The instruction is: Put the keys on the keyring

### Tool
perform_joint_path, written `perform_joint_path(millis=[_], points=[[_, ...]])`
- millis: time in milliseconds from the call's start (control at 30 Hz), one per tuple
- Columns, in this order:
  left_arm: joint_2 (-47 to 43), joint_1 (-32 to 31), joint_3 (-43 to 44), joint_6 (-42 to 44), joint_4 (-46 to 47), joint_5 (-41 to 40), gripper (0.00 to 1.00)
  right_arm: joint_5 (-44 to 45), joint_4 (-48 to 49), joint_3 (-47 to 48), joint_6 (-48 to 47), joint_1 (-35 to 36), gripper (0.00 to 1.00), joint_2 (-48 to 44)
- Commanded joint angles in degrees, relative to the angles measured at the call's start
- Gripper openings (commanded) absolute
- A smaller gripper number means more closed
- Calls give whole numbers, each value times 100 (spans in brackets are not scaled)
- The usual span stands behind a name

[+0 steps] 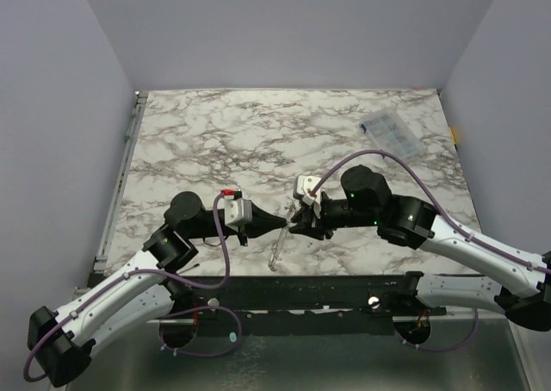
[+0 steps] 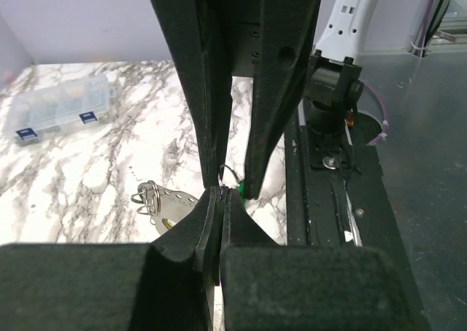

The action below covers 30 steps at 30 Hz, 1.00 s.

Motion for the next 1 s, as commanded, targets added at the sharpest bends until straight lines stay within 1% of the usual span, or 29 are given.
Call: perform_joint_path(millis=[0, 200, 467, 800, 967], points=[[-344, -16, -95, -186, 300, -252, 0, 36, 419, -269, 155, 44, 32, -202], [-524, -3, -181, -296, 446, -283, 0, -39, 614, -402, 270, 44, 32, -307], [-589, -4, -229, -310, 446, -278, 0, -106, 784, -250, 260, 45, 33, -329], [-628, -3, -260, -316, 447, -246, 0, 55, 646, -62, 86, 44, 41, -284], [-635, -5, -270, -315, 449, -228, 0, 183, 619, 9, -8, 44, 49, -276]])
